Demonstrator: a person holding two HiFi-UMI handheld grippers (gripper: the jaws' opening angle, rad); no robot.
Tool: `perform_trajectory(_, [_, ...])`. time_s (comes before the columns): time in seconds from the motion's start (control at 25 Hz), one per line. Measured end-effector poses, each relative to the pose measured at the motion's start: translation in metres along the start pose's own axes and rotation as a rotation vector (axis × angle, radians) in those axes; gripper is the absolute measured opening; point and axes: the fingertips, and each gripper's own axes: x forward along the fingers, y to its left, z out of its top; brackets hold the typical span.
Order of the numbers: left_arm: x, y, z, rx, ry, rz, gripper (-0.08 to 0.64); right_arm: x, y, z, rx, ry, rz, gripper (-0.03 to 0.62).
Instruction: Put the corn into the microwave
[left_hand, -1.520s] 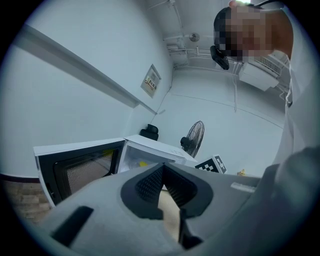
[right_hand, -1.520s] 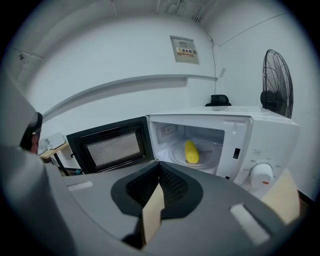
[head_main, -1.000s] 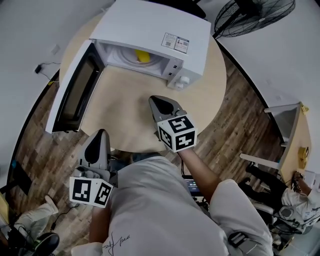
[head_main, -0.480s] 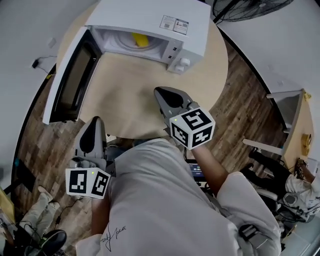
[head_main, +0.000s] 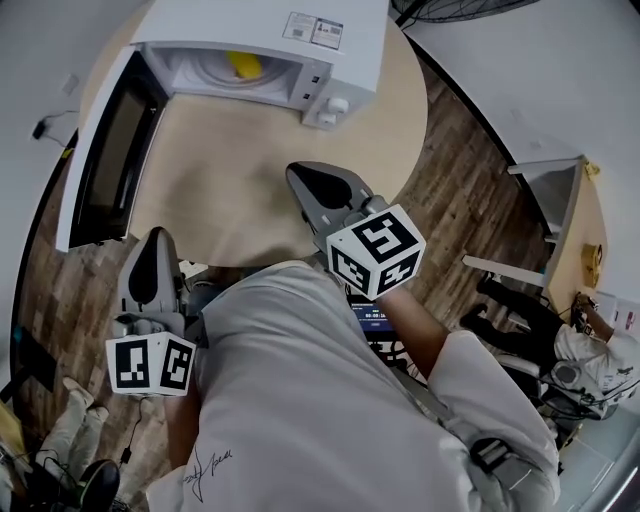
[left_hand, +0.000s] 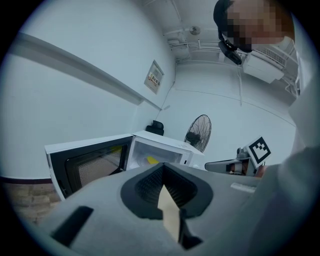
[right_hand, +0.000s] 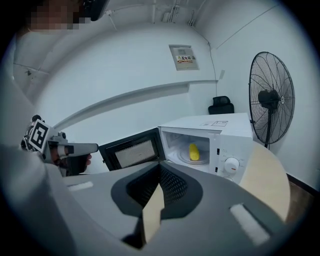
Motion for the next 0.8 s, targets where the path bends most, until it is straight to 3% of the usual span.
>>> perform_trajectory(0.2, [0.0, 0.004, -0.002, 0.003, 0.012, 0.021, -0.009, -0.003, 0.007, 0.001, 0.015, 0.006, 0.036, 0.011])
perform_trajectory(0.8, [-0.007, 0.001, -0.014, 0.023, 0.058, 0.049, -0.01, -0.01, 0.004, 0.001, -0.008, 0.026, 0.037, 0.011])
